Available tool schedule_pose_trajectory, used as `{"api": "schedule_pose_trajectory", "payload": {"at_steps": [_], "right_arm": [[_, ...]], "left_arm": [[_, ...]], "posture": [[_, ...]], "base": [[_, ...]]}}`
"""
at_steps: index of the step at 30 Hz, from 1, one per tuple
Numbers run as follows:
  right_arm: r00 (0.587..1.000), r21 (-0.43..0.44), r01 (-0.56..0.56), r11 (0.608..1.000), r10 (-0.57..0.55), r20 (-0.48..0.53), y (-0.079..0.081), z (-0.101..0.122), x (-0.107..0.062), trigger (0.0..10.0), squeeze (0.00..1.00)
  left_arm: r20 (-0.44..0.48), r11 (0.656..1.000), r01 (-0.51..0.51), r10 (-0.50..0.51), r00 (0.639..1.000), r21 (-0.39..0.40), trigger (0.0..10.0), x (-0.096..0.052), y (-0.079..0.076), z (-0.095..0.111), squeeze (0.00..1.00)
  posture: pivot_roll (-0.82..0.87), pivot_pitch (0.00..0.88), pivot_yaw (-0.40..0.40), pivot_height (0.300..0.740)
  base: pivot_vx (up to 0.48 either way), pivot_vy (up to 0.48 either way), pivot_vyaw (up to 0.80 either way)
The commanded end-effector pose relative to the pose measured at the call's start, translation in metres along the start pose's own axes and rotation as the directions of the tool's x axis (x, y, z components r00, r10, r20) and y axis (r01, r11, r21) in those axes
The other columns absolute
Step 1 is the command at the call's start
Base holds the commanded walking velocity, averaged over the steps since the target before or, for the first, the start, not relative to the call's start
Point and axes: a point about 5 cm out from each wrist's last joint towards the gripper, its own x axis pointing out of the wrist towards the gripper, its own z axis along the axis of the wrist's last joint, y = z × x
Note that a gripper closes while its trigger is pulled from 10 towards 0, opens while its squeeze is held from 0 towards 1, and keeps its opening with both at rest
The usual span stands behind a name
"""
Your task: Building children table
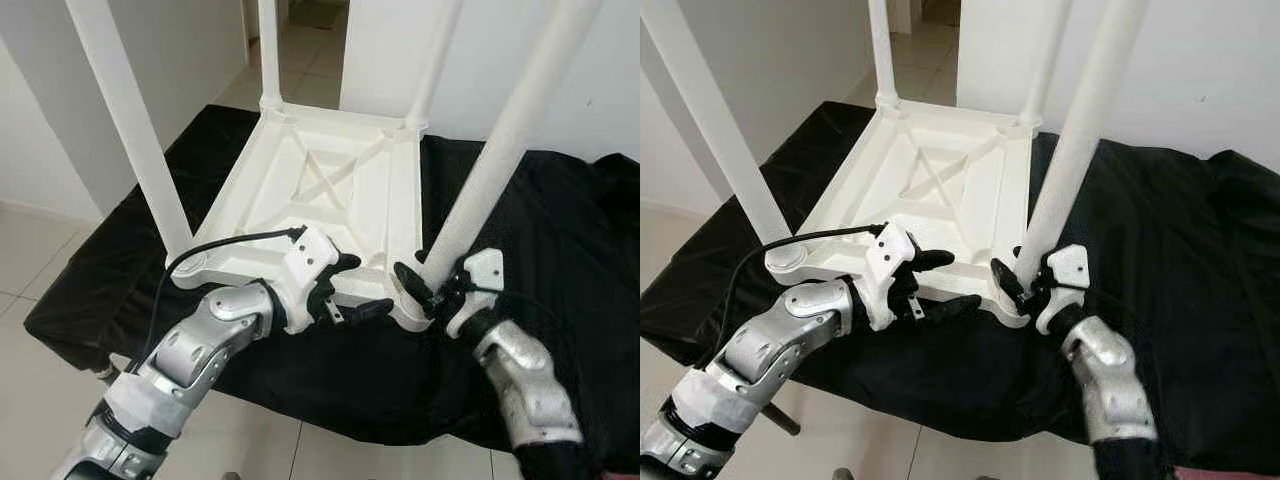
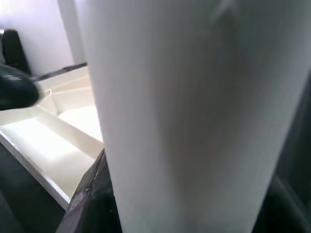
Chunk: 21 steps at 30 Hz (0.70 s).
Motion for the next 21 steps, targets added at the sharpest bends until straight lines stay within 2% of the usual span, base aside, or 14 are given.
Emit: {"api": "schedule_pose_trajectory", "payload": {"at_steps": [1,3,4,5,9,12,19,20,21], "right_arm": [[0.997,0.060,0.055,0.997,-0.053,-0.047,0.002,-0.015,-0.005,10.0,0.00],[0.988,0.072,0.153,0.986,-0.150,-0.040,0.001,-0.018,-0.003,10.0,0.00],[0.978,0.064,0.206,0.976,-0.204,-0.036,0.000,-0.019,-0.003,10.0,0.93],[0.963,0.075,0.268,0.960,-0.266,-0.031,-0.001,-0.020,-0.004,10.0,1.00],[0.953,0.083,0.304,0.949,-0.303,-0.029,-0.002,-0.020,-0.004,10.0,1.00],[0.933,0.072,0.357,0.931,-0.359,0.020,0.003,-0.014,-0.005,10.0,1.00],[0.906,0.049,0.419,0.907,-0.421,0.045,0.009,-0.009,-0.009,10.0,1.00],[0.899,0.049,0.432,0.900,-0.435,0.056,0.012,-0.008,-0.011,10.0,0.00],[0.897,0.047,0.435,0.899,-0.437,0.066,0.014,-0.006,-0.012,10.0,0.00]], "left_arm": [[-0.004,0.998,0.063,-0.063,0.998,0.021,10.0,0.000,0.001,0.000,0.00],[0.017,1.000,0.028,-0.028,0.999,-0.002,10.0,0.000,0.004,0.000,0.00],[0.012,1.000,0.022,-0.022,1.000,0.001,10.0,-0.001,0.004,-0.001,0.00],[0.006,1.000,0.016,-0.016,1.000,0.007,10.0,-0.002,0.004,-0.003,0.00],[-0.001,1.000,0.013,-0.013,1.000,0.014,10.0,-0.003,0.004,-0.004,0.00],[0.003,1.000,0.012,-0.012,1.000,0.004,10.0,-0.005,0.003,-0.005,0.00],[0.004,1.000,0.000,0.000,1.000,-0.005,10.0,-0.006,0.002,-0.010,0.00],[0.013,1.000,-0.017,0.017,1.000,-0.011,10.0,-0.006,0.002,-0.012,0.00],[0.017,0.999,-0.031,0.031,0.999,-0.014,10.0,-0.006,0.002,-0.013,0.00]], "posture": [[-0.07,0.024,-0.016,0.740],[-0.07,0.037,-0.019,0.740],[-0.07,0.037,-0.016,0.740],[-0.07,0.039,-0.015,0.740],[-0.07,0.039,-0.016,0.740],[-0.07,0.029,-0.012,0.740],[-0.08,0.012,0.001,0.740],[-0.08,0.010,0.006,0.740],[-0.08,0.014,0.013,0.740]], "base": [[0.000,0.000,0.00],[0.000,0.000,0.00],[0.000,0.000,0.00],[0.000,0.000,0.00],[0.000,0.000,0.00],[0.000,0.000,0.00],[0.000,0.000,0.00],[0.000,0.000,0.00],[0.000,0.000,0.00]]}}
